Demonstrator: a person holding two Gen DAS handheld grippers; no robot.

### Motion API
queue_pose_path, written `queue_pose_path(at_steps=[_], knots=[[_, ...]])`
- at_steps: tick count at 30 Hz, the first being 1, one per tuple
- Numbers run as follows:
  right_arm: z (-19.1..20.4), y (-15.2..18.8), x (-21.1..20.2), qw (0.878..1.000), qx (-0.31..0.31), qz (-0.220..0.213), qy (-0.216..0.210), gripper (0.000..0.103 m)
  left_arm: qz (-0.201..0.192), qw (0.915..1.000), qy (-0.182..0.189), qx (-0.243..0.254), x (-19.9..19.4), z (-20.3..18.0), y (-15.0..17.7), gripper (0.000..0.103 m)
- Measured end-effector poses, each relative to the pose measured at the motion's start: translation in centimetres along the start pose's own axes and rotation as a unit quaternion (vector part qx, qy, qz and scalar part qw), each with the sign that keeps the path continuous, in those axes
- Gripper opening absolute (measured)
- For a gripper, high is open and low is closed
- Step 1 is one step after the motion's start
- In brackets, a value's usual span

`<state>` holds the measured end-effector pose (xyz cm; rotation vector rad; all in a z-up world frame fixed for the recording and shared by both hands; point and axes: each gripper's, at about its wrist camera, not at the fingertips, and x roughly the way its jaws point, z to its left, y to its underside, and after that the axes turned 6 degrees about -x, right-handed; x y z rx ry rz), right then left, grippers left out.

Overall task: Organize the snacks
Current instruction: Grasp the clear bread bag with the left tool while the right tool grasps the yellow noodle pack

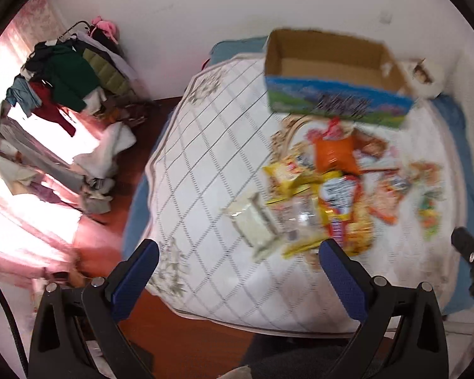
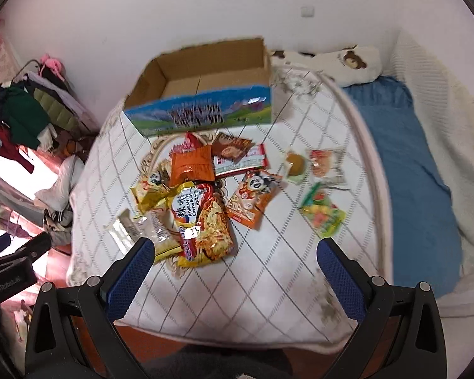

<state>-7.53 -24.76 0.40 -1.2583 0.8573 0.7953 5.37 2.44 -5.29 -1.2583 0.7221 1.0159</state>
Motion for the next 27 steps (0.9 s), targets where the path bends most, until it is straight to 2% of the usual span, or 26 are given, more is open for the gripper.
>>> queue_pose_path(at_steps=[2, 6, 11, 14, 15, 18, 20, 22, 25, 27], knots=[[0.3, -0.6, 4.3, 1.000, -0.004, 0.024, -0.018, 0.103, 0.040, 0.9992, -0.003, -0.002, 2.8, -0.1, -0.1, 0.103], [1.9, -1.6, 11.5, 0.996, -0.027, 0.069, -0.052, 0.103, 0.130, 0.9899, 0.034, -0.045, 8.5, -0.5, -0.7, 0.103], [4.7, -2.1, 20.1, 0.988, -0.057, 0.131, -0.057, 0.101, 0.188, 0.9758, 0.058, -0.096, 13.6, -1.3, -1.5, 0.102], [6.1, -1.9, 23.1, 0.984, -0.071, 0.154, -0.053, 0.100, 0.219, 0.9662, 0.073, -0.116, 16.0, -1.9, -1.9, 0.102], [6.5, -1.7, 24.2, 0.983, -0.078, 0.163, -0.040, 0.094, 0.230, 0.9623, 0.077, -0.123, 16.8, -2.1, -1.9, 0.102], [6.8, -0.9, 26.4, 0.979, -0.073, 0.182, -0.058, 0.086, 0.256, 0.9547, 0.085, -0.126, 18.9, -3.2, -1.9, 0.102], [6.4, -0.3, 26.4, 0.978, -0.063, 0.186, -0.070, 0.082, 0.266, 0.9521, 0.090, -0.121, 19.7, -4.1, -1.7, 0.102], [5.9, 0.3, 25.8, 0.977, -0.066, 0.193, -0.069, 0.078, 0.274, 0.9506, 0.096, -0.111, 20.3, -5.2, -1.3, 0.102], [4.7, 1.8, 25.0, 0.974, -0.067, 0.208, -0.054, 0.078, 0.279, 0.9504, 0.098, -0.095, 21.1, -6.9, -0.9, 0.102], [3.8, 2.9, 24.8, 0.973, -0.060, 0.217, -0.049, 0.078, 0.280, 0.9518, 0.093, -0.085, 21.5, -7.9, -0.8, 0.094]])
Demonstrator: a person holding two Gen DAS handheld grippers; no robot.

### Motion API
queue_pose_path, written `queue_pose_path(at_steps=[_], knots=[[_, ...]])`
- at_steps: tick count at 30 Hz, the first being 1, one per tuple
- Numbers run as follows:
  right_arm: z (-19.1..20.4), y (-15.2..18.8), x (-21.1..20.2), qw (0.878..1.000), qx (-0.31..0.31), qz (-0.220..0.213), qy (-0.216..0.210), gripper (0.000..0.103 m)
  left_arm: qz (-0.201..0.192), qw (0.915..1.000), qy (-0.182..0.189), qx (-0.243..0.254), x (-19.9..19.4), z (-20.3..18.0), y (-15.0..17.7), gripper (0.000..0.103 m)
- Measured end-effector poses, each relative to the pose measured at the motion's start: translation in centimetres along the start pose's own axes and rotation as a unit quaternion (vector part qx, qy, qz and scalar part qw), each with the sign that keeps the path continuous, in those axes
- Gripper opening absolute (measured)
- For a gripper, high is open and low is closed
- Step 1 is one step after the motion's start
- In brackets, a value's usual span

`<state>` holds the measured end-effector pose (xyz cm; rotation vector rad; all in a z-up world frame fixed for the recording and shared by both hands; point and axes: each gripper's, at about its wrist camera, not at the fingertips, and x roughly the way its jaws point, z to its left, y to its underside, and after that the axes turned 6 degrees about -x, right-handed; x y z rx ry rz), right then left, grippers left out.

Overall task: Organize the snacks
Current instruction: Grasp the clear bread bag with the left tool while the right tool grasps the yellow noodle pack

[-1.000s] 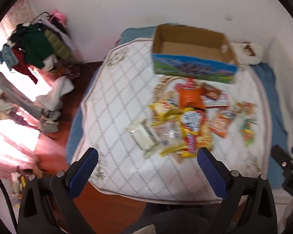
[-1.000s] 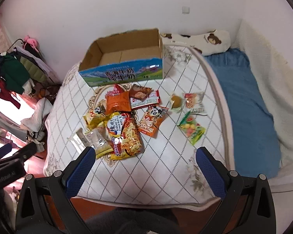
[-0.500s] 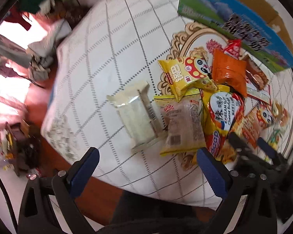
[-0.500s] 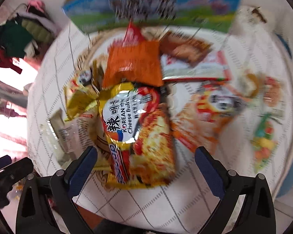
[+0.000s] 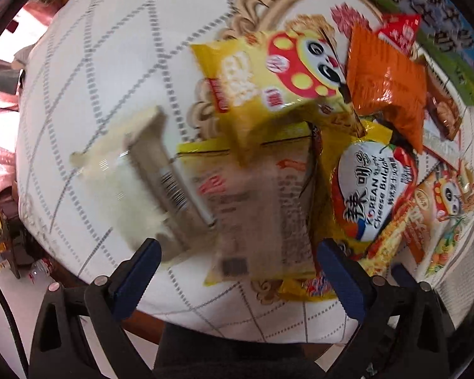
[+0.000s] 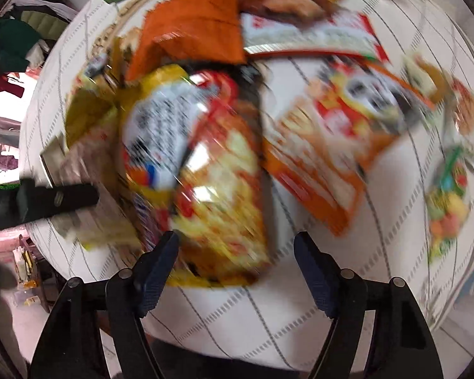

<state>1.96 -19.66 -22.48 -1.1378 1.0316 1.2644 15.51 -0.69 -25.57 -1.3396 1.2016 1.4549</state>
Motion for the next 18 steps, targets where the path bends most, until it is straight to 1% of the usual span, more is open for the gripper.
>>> queue_pose_path(at_steps=[1, 3, 4, 5, 6, 8, 11, 12, 13, 14, 15, 17, 18], knots=[[-0.3, 0.4, 0.1, 1.000, 0.008, -0.001, -0.003, 0.078, -0.002, 1.0000, -0.007, 0.004, 0.0, -0.3, 0.1, 0.087], [-0.6, 0.8, -0.1, 1.000, 0.017, -0.013, -0.012, 0.078, -0.025, 0.9994, -0.017, 0.019, -0.5, -1.2, 0.3, 0.073], [-0.4, 0.8, -0.3, 0.999, 0.020, -0.022, -0.017, 0.079, -0.035, 0.9988, -0.022, 0.028, -0.9, -1.7, 0.5, 0.058], [-0.7, 0.9, -0.7, 0.999, 0.020, -0.027, -0.024, 0.080, -0.040, 0.9984, -0.014, 0.038, -1.3, -1.8, 0.9, 0.053], [-0.6, 0.7, -1.1, 0.999, 0.019, -0.034, -0.031, 0.083, -0.040, 0.9983, -0.014, 0.041, -1.5, -1.7, 1.3, 0.053], [0.1, 0.1, -1.1, 0.999, 0.014, -0.042, -0.030, 0.084, -0.047, 0.9978, -0.019, 0.043, -1.8, -1.2, 2.0, 0.053], [1.8, -0.8, -0.8, 0.999, -0.002, -0.047, -0.017, 0.085, -0.046, 0.9977, -0.027, 0.042, -1.2, 0.3, 3.3, 0.053], [2.5, -1.3, -0.4, 0.999, -0.010, -0.040, -0.007, 0.086, -0.047, 0.9974, -0.036, 0.041, -0.9, 0.8, 3.6, 0.053], [3.0, -1.6, 0.0, 0.999, -0.016, -0.033, 0.003, 0.091, -0.046, 0.9973, -0.041, 0.040, -0.7, 1.1, 3.8, 0.053], [3.2, -2.0, 0.0, 0.999, -0.020, -0.030, 0.011, 0.094, -0.042, 0.9976, -0.039, 0.037, -0.2, 1.4, 4.2, 0.053], [3.9, -2.3, 0.7, 0.999, -0.026, -0.024, 0.026, 0.095, -0.037, 0.9981, -0.034, 0.036, 0.0, 1.7, 4.4, 0.053], [4.5, -2.6, 1.7, 0.998, -0.024, -0.022, 0.050, 0.091, -0.039, 0.9978, -0.027, 0.046, 0.2, 1.6, 4.8, 0.053], [4.6, -2.6, 2.0, 0.998, -0.021, -0.020, 0.056, 0.089, -0.039, 0.9974, -0.027, 0.054, -0.2, 1.3, 5.1, 0.053]])
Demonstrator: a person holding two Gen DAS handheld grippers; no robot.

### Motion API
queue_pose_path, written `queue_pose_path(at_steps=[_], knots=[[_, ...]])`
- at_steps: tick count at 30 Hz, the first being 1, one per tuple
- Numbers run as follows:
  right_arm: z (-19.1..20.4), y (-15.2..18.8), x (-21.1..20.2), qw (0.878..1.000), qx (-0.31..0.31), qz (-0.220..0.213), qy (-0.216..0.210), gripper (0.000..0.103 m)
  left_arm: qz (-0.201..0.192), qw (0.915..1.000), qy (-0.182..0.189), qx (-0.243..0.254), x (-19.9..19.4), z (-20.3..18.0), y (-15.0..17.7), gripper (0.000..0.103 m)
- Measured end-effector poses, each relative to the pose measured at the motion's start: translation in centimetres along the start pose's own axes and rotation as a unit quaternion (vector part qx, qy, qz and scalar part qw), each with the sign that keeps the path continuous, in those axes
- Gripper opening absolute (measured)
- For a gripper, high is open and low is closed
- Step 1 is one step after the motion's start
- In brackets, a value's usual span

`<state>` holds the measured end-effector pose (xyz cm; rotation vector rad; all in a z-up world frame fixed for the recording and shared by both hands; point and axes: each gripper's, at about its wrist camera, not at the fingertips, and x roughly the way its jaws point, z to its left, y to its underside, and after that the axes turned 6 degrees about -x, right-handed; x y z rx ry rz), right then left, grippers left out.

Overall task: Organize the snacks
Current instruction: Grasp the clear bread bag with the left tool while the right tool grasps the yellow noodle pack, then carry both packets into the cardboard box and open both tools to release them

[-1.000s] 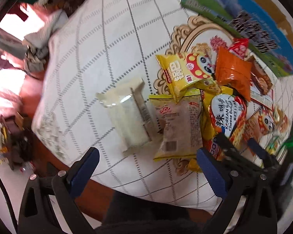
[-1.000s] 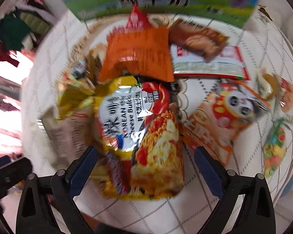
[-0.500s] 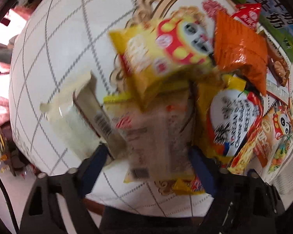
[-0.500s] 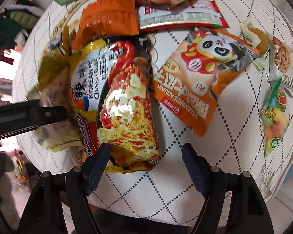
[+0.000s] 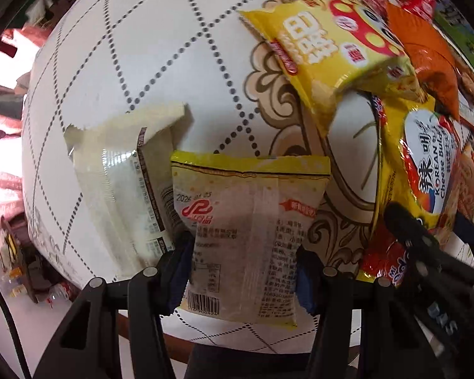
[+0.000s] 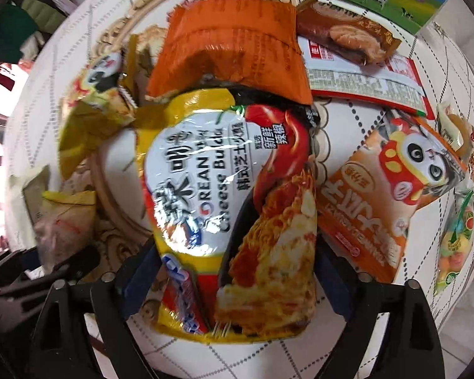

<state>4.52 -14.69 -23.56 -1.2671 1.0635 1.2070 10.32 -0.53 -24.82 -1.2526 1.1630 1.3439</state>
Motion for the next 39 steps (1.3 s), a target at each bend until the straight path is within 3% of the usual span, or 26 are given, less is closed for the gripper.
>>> queue_pose_path(at_steps=[2, 7, 10, 12, 17, 20, 21, 25, 33, 36, 39], knots=[[0.1, 0.5, 0.4, 1.000, 0.008, -0.001, 0.003, 0.089, -0.005, 0.9999, 0.002, 0.014, 0.0, -0.4, 1.0, 0.053], [-0.7, 5.3, -0.1, 0.999, 0.030, 0.038, 0.013, 0.089, -0.012, 0.9987, 0.003, 0.050, -0.2, -2.3, 2.8, 0.055], [-1.5, 8.2, 0.3, 0.996, 0.071, 0.056, -0.008, 0.090, -0.028, 0.9961, -0.009, 0.083, 0.0, -3.5, 4.6, 0.057], [-1.7, 9.3, 1.0, 0.995, 0.089, 0.051, -0.012, 0.090, -0.039, 0.9942, -0.010, 0.100, -0.5, -4.1, 5.9, 0.057], [-1.0, 11.4, 0.2, 0.994, 0.102, 0.020, 0.017, 0.089, -0.058, 0.9915, -0.007, 0.116, -2.3, -4.9, 7.8, 0.043], [0.6, 12.7, -0.3, 0.993, 0.119, 0.017, 0.002, 0.088, -0.055, 0.9917, 0.003, 0.117, -3.4, -4.2, 8.7, 0.041], [1.3, 11.2, -0.3, 0.993, 0.120, 0.015, -0.002, 0.088, -0.055, 0.9913, 0.006, 0.119, -4.4, -3.4, 9.1, 0.041], [1.6, 11.7, -3.4, 0.993, 0.112, -0.006, -0.033, 0.088, -0.069, 0.9898, 0.028, 0.121, -10.2, -2.0, 10.3, 0.041], [-1.2, 9.5, -11.0, 0.990, 0.089, -0.070, -0.087, 0.088, -0.130, 0.9832, 0.075, 0.103, -23.0, -3.4, 9.3, 0.040], [-3.5, 6.8, -14.9, 0.985, 0.088, -0.106, -0.101, 0.088, -0.146, 0.9788, 0.102, 0.101, -26.5, -4.1, 5.5, 0.040], [-6.7, 1.6, -20.0, 0.978, 0.091, -0.149, -0.112, 0.088, -0.159, 0.9750, 0.118, 0.100, -29.2, -5.6, 1.0, 0.040]])
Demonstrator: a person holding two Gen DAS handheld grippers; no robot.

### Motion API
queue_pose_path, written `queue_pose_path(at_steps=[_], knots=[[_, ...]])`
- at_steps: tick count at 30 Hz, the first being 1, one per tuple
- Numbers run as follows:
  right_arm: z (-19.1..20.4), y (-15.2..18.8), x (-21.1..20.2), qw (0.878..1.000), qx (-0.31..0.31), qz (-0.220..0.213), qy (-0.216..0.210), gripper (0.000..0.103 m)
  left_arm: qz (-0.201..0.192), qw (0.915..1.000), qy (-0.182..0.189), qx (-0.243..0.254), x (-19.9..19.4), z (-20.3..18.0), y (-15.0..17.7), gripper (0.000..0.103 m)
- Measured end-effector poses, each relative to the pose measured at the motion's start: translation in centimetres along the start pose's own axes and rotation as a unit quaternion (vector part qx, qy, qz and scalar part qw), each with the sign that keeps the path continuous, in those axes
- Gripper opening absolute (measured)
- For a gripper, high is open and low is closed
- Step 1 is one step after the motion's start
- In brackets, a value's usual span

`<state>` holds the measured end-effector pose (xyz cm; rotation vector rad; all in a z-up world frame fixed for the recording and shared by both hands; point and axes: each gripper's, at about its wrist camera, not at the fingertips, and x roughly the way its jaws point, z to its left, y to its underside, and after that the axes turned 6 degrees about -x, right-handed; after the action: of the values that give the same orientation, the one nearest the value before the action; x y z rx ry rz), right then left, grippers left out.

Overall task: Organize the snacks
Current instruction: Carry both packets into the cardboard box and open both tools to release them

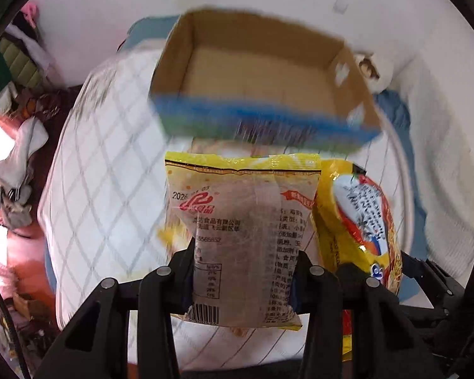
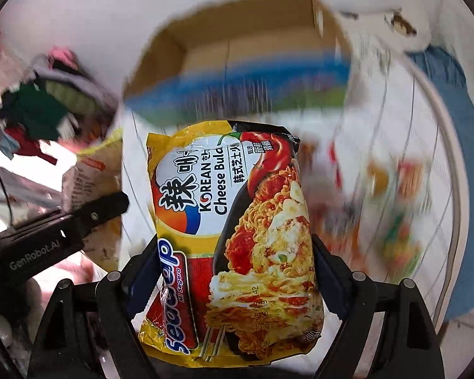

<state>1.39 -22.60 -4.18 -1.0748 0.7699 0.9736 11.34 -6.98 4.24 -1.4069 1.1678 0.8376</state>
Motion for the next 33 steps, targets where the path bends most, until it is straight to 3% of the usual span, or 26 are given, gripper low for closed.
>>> queue_pose_path(at_steps=[4, 5, 8, 11, 20, 27, 29, 31, 33], knots=[[-0.7, -9.4, -0.8, 0.998, -0.006, -0.057, 0.008, 0.088, -0.031, 0.9995, -0.004, 0.003, -0.1, -2.2, -8.0, 0.040], [-0.8, -11.1, -1.0, 0.998, -0.010, -0.068, 0.015, 0.088, -0.035, 0.9993, -0.012, 0.005, 3.1, -3.0, -10.2, 0.040], [-1.2, -16.6, 0.5, 0.995, -0.021, -0.087, 0.037, 0.088, -0.028, 0.9991, -0.029, 0.011, 7.2, -3.9, -16.0, 0.040], [-1.3, -21.8, 4.0, 0.995, -0.017, -0.083, 0.050, 0.088, -0.008, 0.9989, -0.044, 0.014, 11.4, -3.9, -19.7, 0.040], [-6.2, -27.1, 13.6, 0.996, -0.001, -0.034, 0.079, 0.088, 0.040, 0.9955, -0.082, 0.025, 19.4, -5.3, -23.8, 0.040], [-7.5, -27.9, 16.2, 0.997, 0.006, -0.008, 0.082, 0.089, 0.059, 0.9938, -0.093, 0.018, 20.9, -5.4, -24.5, 0.043], [-7.6, -27.8, 17.1, 0.997, 0.010, 0.016, 0.081, 0.091, 0.065, 0.9935, -0.092, 0.012, 21.3, -5.1, -24.4, 0.065], [-7.7, -27.9, 17.4, 0.996, 0.007, 0.021, 0.085, 0.100, 0.061, 0.9937, -0.093, 0.010, 21.1, -4.7, -24.2, 0.085], [-7.5, -27.8, 17.3, 0.996, 0.002, 0.025, 0.087, 0.100, 0.058, 0.9939, -0.094, 0.008, 20.8, -4.4, -23.9, 0.089]])
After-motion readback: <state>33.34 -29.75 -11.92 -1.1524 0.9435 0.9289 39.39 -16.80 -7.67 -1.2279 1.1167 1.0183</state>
